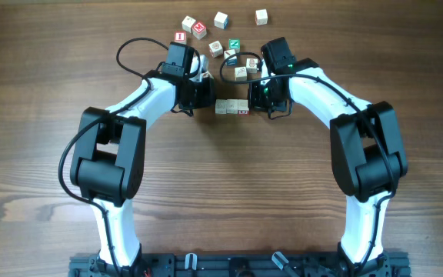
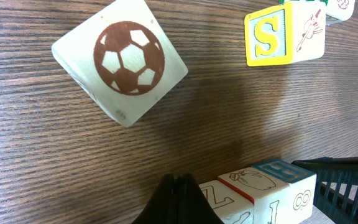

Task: Form a horizontal line

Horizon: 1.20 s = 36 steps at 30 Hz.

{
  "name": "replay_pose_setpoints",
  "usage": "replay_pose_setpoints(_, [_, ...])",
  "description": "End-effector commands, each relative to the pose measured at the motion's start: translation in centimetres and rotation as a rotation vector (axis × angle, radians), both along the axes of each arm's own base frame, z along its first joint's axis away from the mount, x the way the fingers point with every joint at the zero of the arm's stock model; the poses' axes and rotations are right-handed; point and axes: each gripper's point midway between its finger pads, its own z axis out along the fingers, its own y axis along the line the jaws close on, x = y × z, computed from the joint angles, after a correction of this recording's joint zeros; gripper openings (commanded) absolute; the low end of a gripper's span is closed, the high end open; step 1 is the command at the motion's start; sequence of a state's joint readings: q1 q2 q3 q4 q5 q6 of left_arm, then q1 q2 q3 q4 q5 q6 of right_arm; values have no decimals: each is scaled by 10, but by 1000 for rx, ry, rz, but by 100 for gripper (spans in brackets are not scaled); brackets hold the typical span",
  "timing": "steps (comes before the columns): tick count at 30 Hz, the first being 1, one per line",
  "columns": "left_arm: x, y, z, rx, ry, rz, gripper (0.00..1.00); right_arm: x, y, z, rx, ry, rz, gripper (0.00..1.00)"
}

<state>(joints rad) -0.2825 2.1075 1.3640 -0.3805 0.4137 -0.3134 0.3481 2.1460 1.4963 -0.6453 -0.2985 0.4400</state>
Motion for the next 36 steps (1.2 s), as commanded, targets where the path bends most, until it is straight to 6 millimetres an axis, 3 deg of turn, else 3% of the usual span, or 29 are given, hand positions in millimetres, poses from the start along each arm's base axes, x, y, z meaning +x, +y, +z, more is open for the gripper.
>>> replay_pose_setpoints(1, [-4, -2, -5, -13, 22, -1, 4, 0, 6, 15, 23, -35, 31, 8])
replay_pose_setpoints(13, [-1, 4, -7, 21, 11, 18, 4, 2, 1, 13, -14, -55, 46, 8])
replay_pose_setpoints(22, [13, 40, -7, 7, 35, 136, 4, 15, -13, 11, -86, -105, 13, 6])
replay_pose_setpoints(27, [17, 53, -8, 3, 41, 177, 4, 31, -7, 19, -57, -174, 9, 8])
replay_pose_setpoints(36, [24, 80, -16, 121, 40, 315, 4, 45, 23, 39, 98, -246, 54, 10])
